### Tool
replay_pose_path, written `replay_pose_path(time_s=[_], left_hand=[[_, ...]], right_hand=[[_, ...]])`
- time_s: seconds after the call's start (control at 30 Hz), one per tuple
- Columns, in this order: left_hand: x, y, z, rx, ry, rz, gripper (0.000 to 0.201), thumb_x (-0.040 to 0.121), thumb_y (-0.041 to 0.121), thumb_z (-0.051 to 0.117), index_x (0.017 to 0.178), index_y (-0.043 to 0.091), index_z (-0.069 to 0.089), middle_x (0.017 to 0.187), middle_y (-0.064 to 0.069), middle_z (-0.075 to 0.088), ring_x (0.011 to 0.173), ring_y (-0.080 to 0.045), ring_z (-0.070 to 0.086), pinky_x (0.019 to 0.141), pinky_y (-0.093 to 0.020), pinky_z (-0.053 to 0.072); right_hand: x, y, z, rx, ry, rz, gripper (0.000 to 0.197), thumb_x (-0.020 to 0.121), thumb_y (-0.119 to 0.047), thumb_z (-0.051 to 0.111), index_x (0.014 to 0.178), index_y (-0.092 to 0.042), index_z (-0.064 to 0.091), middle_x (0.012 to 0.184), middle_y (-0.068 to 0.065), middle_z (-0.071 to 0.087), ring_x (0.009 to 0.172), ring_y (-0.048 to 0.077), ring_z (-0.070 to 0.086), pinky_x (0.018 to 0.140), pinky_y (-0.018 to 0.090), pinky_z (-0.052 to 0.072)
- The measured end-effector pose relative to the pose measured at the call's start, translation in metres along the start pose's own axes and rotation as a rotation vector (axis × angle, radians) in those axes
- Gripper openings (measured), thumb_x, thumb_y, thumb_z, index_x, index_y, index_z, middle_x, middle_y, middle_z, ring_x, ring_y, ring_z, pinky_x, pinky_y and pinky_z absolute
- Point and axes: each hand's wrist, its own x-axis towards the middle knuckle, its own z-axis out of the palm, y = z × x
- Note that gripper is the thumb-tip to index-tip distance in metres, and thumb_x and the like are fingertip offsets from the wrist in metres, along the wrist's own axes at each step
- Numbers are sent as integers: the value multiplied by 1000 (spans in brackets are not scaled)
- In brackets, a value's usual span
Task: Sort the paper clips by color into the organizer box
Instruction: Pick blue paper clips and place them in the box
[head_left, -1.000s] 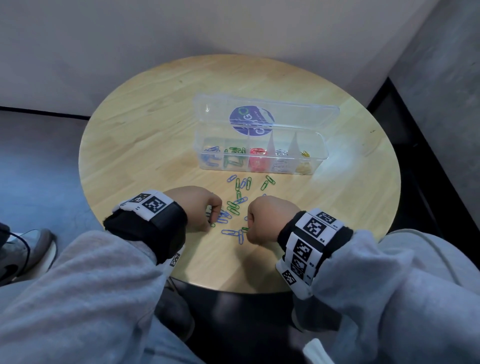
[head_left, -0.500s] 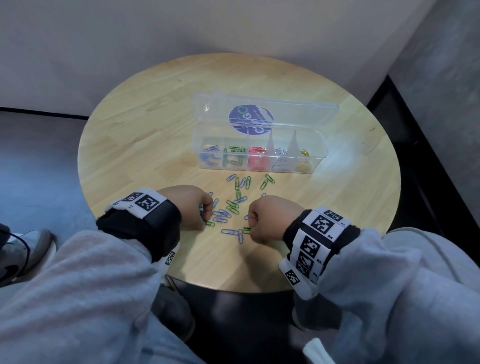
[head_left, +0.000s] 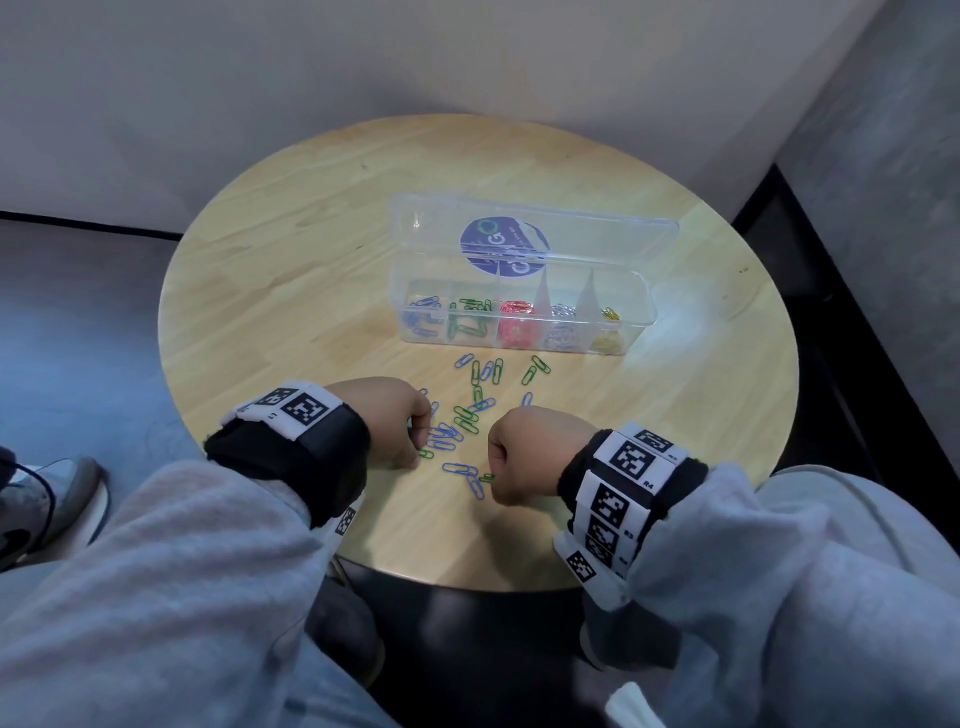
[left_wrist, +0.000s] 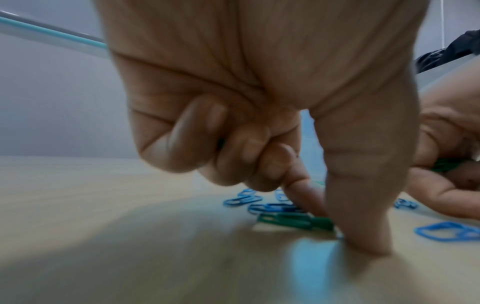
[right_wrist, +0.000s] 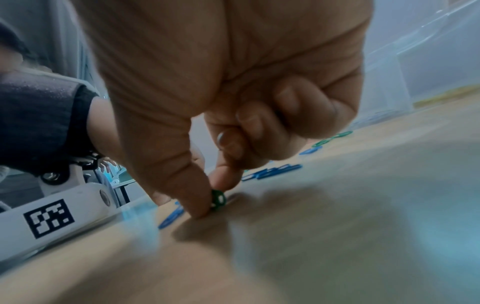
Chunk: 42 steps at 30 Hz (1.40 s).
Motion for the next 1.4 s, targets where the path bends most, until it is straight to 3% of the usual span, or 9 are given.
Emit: replay_pose_path(time_s=[0.27,0.4,0.57,0.73,0.9,1.03,1.17,1.27,1.4], left_hand=[[-7,11,-4,87,53,4,6,77,20,61,74,24,58,73,5,54,74,-18,51,49,-17,28],[-9,11,-7,50,70,-15,5,77,18,60,77,22,63,77,4,58,73,-17,52,49,-16,30],[-4,-17,-23,-370,65,-13,10,75,19,69,66,19,63,61,5,58,61,-13,50,62,-22,40],[-12,-16,-41,-1143,22,-19,21,78,0,63,64,12,52,49,3,61,38,-3,51,40,-11,43],[-15,-21,-47,-1398,31,-22,32,88,-8,33,69,11,49,48,-2,60,37,-7,52,39,-12,42],[-20,-19,-45,-1527,-46,0,8,73,7,46,71,11,52,53,-3,61,41,-9,54,41,-13,44],[-19,-11,-46,-1385,-59,-45,10,68,22,57,72,12,57,53,0,52,41,-7,44,37,-13,34],[-15,-8,-40,-858,9,-113,7,81,16,64,78,11,61,59,0,43,50,-12,35,44,-18,29],[-13,-14,-26,-320,-4,-69,7,75,22,71,76,26,65,64,8,54,64,-12,48,61,-23,35]], right_hand=[[3,18,-14,288,-12,83,12,70,-17,62,59,-19,57,64,0,58,61,17,52,62,27,48],[3,37,-26,514,-26,103,18,74,-13,64,58,-18,57,60,0,56,54,14,45,54,23,41],[2,53,-30,947,-25,116,24,83,3,60,66,-13,53,62,3,57,42,4,50,44,16,39],[4,59,-27,1306,-63,91,23,86,12,50,77,-9,55,58,2,59,40,5,51,39,14,40],[4,59,-23,1479,-83,99,27,89,7,39,75,-6,57,59,2,51,46,10,50,43,15,45],[4,59,-20,1621,-74,159,31,89,3,29,69,-6,50,66,7,49,47,13,55,43,18,48],[4,58,-22,1669,-68,168,29,90,-5,31,67,-5,49,59,7,54,48,17,57,42,19,48],[7,55,-24,1528,-30,188,22,92,-8,41,73,-9,51,61,3,47,46,12,49,40,16,42],[13,49,-25,1057,49,149,20,88,-4,56,71,-14,54,57,1,40,45,10,35,39,17,31]])
